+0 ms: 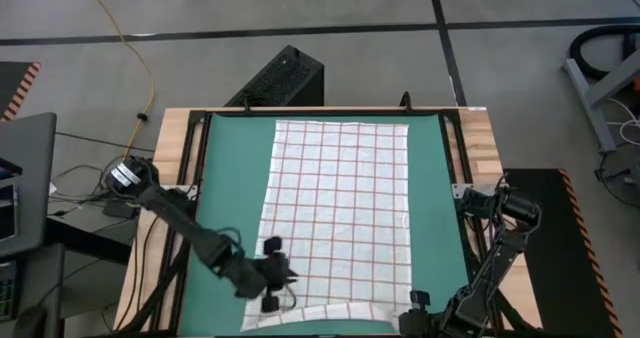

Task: Roll towel into tight, uniform cylinder
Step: Roll the white patterned towel

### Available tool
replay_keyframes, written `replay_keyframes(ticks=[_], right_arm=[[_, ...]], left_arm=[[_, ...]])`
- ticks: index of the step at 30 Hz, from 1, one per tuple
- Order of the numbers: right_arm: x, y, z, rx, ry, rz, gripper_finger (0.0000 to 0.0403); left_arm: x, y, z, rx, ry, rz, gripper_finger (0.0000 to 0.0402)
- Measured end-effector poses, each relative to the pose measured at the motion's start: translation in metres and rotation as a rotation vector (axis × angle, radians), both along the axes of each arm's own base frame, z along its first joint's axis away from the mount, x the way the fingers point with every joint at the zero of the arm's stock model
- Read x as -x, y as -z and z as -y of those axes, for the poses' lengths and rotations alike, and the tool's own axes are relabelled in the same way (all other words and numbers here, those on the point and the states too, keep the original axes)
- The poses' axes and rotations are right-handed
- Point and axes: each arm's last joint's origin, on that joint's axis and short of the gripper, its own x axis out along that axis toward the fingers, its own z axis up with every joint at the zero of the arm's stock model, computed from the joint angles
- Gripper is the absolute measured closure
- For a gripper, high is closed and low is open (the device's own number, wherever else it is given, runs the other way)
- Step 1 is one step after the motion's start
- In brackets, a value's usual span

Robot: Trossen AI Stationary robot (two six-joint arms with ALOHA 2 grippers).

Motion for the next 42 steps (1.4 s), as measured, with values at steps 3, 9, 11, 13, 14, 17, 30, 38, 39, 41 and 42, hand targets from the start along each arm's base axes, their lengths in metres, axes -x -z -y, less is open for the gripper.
replay_keyframes(ticks=[3, 9, 11, 13, 14, 17, 30, 38, 39, 41, 42], right_arm=[[0.002, -0.001, -0.004, -0.025, -0.011, 0.012, 0.0257], [0.008, -0.001, -0.007, -0.062, 0.026, -0.002, 0.0257], [0.008, -0.002, -0.008, -0.078, 0.044, -0.006, 0.0257], [0.008, -0.002, -0.008, -0.094, 0.062, -0.006, 0.0257], [0.007, -0.002, -0.008, -0.098, 0.072, -0.004, 0.0257], [0.004, -0.003, -0.008, -0.108, 0.116, 0.033, 0.0257], [-0.005, -0.010, -0.007, -0.136, 0.142, 0.058, 0.0257], [-0.014, -0.016, 0.001, -0.134, 0.187, 0.082, 0.0257], [-0.016, -0.017, 0.003, -0.124, 0.185, 0.090, 0.0257], [-0.018, -0.022, 0.008, -0.092, 0.178, 0.101, 0.0257], [-0.019, -0.024, 0.012, -0.071, 0.177, 0.107, 0.0257]], left_arm=[[-0.007, 0.014, -0.023, 0.050, 0.005, 0.003, 0.0396], [-0.005, 0.038, -0.053, 0.104, -0.005, -0.049, 0.0400], [-0.005, 0.043, -0.059, 0.099, -0.007, -0.063, 0.0401], [-0.006, 0.045, -0.065, 0.096, 0.005, -0.065, 0.0401], [-0.006, 0.046, -0.067, 0.096, 0.012, -0.072, 0.0401], [-0.005, 0.051, -0.076, 0.085, 0.023, -0.096, 0.0401], [0.004, 0.077, -0.126, 0.055, -0.099, -0.199, 0.0401], [0.000, 0.079, -0.155, 0.027, -0.119, -0.207, 0.0401], [0.001, 0.079, -0.159, 0.020, -0.124, -0.217, 0.0401], [0.002, 0.081, -0.168, 0.019, -0.152, -0.245, 0.0401], [0.003, 0.082, -0.173, 0.022, -0.165, -0.264, 0.0401]])
